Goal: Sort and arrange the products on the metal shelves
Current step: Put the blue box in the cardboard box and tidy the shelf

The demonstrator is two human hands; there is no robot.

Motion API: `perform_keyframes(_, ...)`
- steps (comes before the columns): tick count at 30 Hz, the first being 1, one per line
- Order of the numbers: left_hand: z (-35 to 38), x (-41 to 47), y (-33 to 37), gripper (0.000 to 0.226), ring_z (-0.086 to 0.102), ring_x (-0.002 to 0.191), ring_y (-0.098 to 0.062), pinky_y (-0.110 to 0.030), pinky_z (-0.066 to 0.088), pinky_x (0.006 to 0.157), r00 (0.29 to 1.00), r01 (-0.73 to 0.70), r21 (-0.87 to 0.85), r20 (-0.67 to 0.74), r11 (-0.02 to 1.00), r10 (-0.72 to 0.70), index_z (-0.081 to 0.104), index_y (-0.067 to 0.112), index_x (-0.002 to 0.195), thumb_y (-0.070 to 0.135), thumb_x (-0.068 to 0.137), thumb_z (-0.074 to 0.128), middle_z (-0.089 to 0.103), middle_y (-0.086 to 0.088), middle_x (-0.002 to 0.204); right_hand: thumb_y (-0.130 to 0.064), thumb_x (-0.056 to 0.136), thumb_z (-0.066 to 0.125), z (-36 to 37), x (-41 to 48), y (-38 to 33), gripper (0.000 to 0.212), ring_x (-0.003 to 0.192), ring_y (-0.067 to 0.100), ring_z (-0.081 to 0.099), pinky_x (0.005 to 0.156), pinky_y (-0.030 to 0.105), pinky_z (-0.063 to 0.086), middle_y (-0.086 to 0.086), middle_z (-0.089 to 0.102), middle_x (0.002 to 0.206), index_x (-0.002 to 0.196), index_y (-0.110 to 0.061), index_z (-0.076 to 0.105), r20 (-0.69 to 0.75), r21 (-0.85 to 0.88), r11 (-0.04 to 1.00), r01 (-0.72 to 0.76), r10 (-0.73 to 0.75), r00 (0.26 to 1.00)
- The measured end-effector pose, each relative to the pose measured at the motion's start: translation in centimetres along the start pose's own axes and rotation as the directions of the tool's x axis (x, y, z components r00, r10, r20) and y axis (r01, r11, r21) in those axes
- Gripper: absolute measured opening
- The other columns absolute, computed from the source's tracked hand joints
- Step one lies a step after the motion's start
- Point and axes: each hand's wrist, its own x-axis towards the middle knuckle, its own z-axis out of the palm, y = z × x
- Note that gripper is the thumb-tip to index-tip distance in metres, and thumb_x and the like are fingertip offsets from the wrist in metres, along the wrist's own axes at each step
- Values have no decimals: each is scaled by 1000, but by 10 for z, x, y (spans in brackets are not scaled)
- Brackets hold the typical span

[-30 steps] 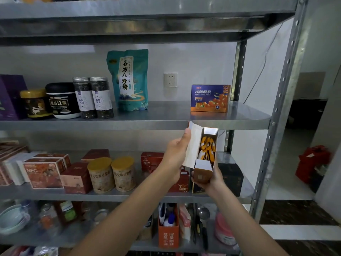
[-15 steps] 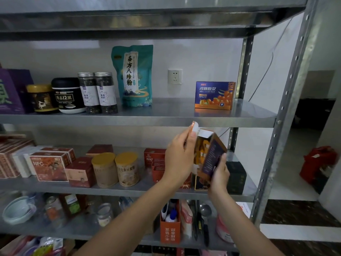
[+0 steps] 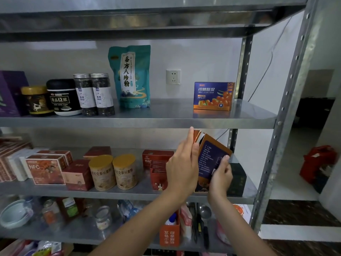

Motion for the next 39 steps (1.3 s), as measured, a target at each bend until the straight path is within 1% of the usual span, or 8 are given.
perform_keyframes(6, 3, 2, -1, 62, 60, 113, -13, -39, 58, 84, 982, 169, -297, 133, 940, -134, 20, 31, 153, 51, 95, 24, 55, -2, 136, -62, 97, 34, -3, 5, -1, 38, 85, 15, 66, 70, 32, 52, -3, 67, 94, 98, -30, 54, -49, -73, 997, 7, -10, 999)
perform_keyframes(18, 7, 9, -18, 58, 63, 102, -7, -25, 60, 68, 983, 137, -278, 155, 951, -96, 14, 43, 148, 54, 92, 23, 56, 0, 132, -76, 76, 31, -6, -3, -15, 47, 80, 6, 66, 59, 22, 47, -11, 65, 90, 91, -36, 51, -45, -107, 993, 58, -63, 997)
perform_keyframes(21, 7, 6, -21, 49, 59, 113, -7, -24, 59, 77, 977, 158, -303, 188, 940, -104, 5, 62, 135, 66, 89, 21, 47, 3, 144, -75, 76, 29, -6, -3, -19, 49, 80, 6, 64, 60, 23, 46, -13, 64, 90, 94, -35, 51, -38, -131, 988, 82, -87, 995)
perform_keyframes(25, 7, 4, -25, 97, 44, 134, -14, -42, 52, 99, 965, 144, -236, 248, 961, -83, -14, 51, 145, 97, 65, 17, 23, 4, 159, -72, 78, 26, -8, -4, -27, 61, 78, 1, 61, 58, 20, 43, -15, 61, 91, 111, -26, 49, -13, -190, 974, 121, -125, 992)
perform_keyframes(28, 7, 6, -25, 86, 37, 139, -16, -45, 44, 107, 970, 118, -199, 231, 973, -71, -20, 47, 143, 72, 87, 40, 17, 2, 161, -67, 85, 28, -8, -7, -30, 49, 78, 1, 59, 58, 20, 43, -17, 58, 90, 111, -29, 45, 27, -205, 967, 152, -149, 988)
perform_keyframes(33, -1, 21, -46, 76, 24, 141, -10, -36, 33, 115, 968, 185, -284, 216, 941, -126, 6, 34, 154, 34, 96, 55, 20, 8, 152, -49, 93, 55, -18, -15, -31, 15, 75, 1, 66, 60, 21, 49, -13, 68, 88, 96, -35, 53, 190, -122, 983, 135, -111, 975)
perform_keyframes(36, -7, 30, -58, 50, 38, 118, -9, -9, 43, 90, 967, 247, -352, 154, 903, -204, 41, 44, 133, 28, 91, 64, 32, 8, 114, -39, 69, 80, -34, -18, -40, 51, 90, 14, 72, 71, 34, 60, -5, 74, 102, 115, -31, 58, 413, 47, 998, -29, 7, 911)
perform_keyframes(39, -1, 22, -60, 49, 49, 103, -6, -8, 42, 83, 961, 262, -353, 181, 898, -210, 45, 40, 134, 26, 92, 65, 43, 2, 109, -24, 70, 85, -39, -25, -45, 57, 92, 19, 72, 71, 37, 60, -1, 73, 106, 120, -26, 57, 411, 135, 990, -34, -25, 911)
